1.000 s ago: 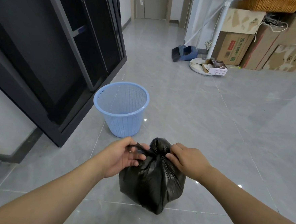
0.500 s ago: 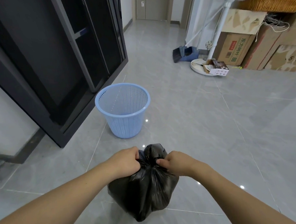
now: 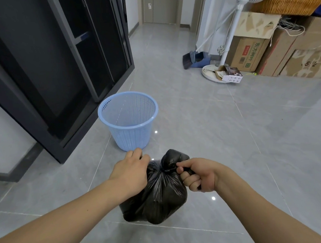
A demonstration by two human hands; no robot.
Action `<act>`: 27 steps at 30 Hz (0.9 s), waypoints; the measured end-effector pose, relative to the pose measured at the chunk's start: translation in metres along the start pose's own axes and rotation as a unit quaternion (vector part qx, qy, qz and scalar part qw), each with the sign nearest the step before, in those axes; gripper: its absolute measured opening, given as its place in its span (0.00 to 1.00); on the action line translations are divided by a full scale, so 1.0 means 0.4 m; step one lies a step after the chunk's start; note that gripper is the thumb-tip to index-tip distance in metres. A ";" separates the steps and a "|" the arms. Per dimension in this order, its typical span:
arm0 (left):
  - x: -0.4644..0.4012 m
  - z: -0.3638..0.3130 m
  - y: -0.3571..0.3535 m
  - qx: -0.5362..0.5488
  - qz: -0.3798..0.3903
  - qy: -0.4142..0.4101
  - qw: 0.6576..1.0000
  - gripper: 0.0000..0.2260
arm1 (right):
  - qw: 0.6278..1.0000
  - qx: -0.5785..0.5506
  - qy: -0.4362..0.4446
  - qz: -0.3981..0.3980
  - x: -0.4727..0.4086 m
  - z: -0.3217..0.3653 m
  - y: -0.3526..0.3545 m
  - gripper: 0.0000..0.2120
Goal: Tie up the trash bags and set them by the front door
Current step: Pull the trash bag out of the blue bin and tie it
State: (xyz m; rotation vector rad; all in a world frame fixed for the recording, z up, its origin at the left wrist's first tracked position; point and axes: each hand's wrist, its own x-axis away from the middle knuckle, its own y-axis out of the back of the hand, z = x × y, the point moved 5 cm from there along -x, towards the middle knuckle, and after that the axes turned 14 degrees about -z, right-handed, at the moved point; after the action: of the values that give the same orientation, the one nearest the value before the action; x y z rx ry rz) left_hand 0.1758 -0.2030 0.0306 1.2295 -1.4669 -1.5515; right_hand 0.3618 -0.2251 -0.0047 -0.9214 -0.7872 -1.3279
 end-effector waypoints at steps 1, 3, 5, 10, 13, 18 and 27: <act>-0.002 0.000 0.000 0.000 -0.018 -0.006 1.000 0.05 | 1.000 -0.015 -0.005 0.008 0.007 0.004 -0.002 0.18; -0.006 0.001 0.001 0.003 -0.057 -0.013 0.998 0.05 | 0.999 -0.044 -0.013 0.018 0.018 0.014 -0.003 0.17; -0.010 0.003 0.007 0.011 -0.101 -0.013 0.995 0.04 | 0.996 -0.085 -0.020 0.018 0.027 0.027 -0.003 0.16; -0.018 -0.003 0.041 -0.014 -0.172 -0.031 0.985 0.04 | 0.990 -0.141 -0.015 0.003 0.045 0.053 -0.024 0.15; -0.019 -0.007 0.048 -0.019 -0.171 -0.032 0.985 0.06 | 0.987 -0.162 -0.006 -0.009 0.050 0.062 -0.038 0.16; -0.015 -0.011 0.039 0.014 -0.144 -0.029 0.989 0.11 | 0.967 -0.251 0.004 -0.043 0.060 0.075 -0.043 0.15; -0.002 -0.027 0.031 0.130 -0.056 -0.062 0.988 0.11 | 0.900 -0.387 0.139 -0.143 0.041 0.098 -0.031 0.10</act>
State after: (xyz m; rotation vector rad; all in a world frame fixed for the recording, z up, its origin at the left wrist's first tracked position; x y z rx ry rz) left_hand 0.1844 -0.2079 0.0438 1.4062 -1.7507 -1.5717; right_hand 0.3525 -0.1975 0.0286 -1.2124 -0.1436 -2.0474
